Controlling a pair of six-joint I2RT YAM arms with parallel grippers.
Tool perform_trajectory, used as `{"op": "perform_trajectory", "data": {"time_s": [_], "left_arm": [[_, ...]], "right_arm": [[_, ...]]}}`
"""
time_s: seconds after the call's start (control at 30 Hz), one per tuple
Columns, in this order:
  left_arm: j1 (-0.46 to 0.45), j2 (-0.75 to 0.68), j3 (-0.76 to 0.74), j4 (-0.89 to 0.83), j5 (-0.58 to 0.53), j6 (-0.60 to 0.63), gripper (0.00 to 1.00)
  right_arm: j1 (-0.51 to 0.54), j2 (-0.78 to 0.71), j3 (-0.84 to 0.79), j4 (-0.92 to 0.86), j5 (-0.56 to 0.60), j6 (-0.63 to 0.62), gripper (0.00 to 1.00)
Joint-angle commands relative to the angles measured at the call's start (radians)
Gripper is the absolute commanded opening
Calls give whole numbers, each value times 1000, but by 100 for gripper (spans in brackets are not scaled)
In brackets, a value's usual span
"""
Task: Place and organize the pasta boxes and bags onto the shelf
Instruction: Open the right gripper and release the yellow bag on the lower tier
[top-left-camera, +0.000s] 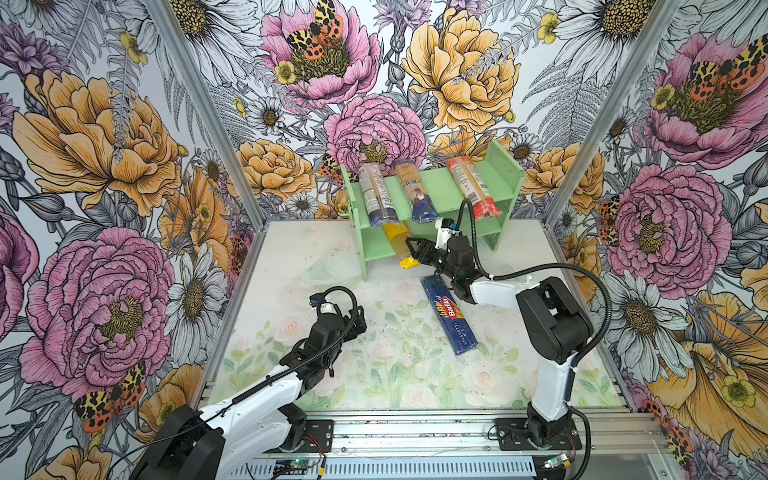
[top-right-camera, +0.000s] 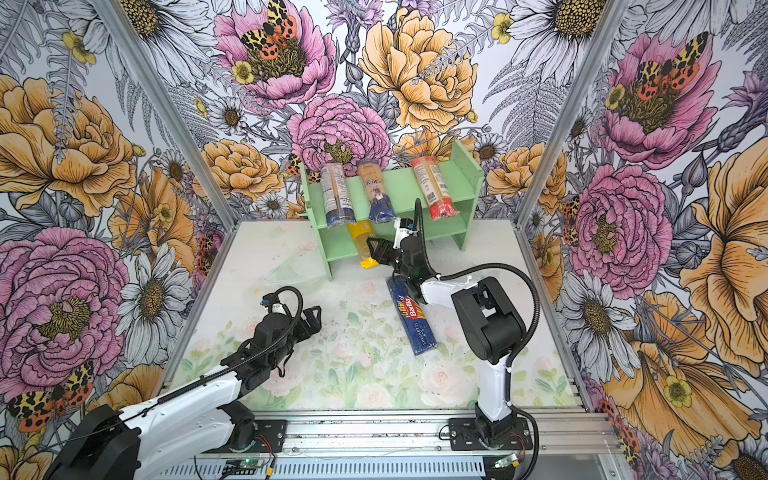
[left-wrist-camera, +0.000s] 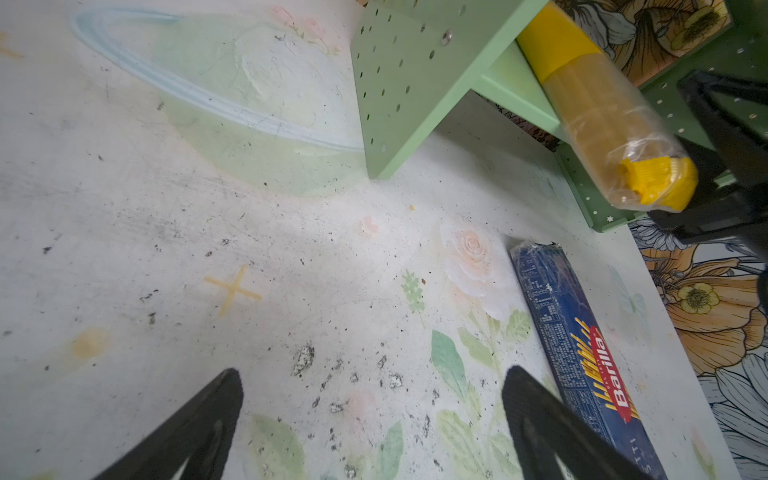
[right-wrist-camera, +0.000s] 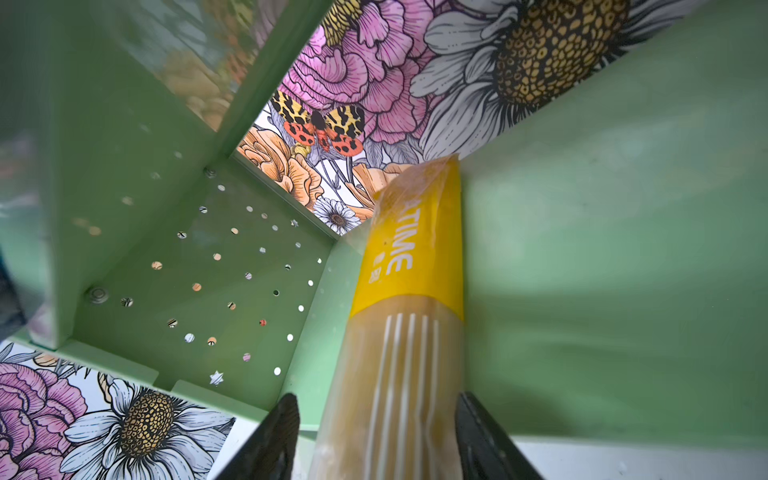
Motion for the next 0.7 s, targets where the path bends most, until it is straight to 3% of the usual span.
{"op": "perform_trajectory", "data": {"time_s": [0.0, 0.37, 0.67], "left_arm": [[10, -4, -1, -9, 15, 23, 99], [9, -10, 1, -18, 16, 19, 99], [10, -13, 10, -34, 16, 20, 99]], "right_arm": [[-5, -53, -4, 30, 2, -30, 67], [-10, -65, -19, 14, -30, -36, 69], [-10, -131, -44, -108, -83, -132, 69]]}}
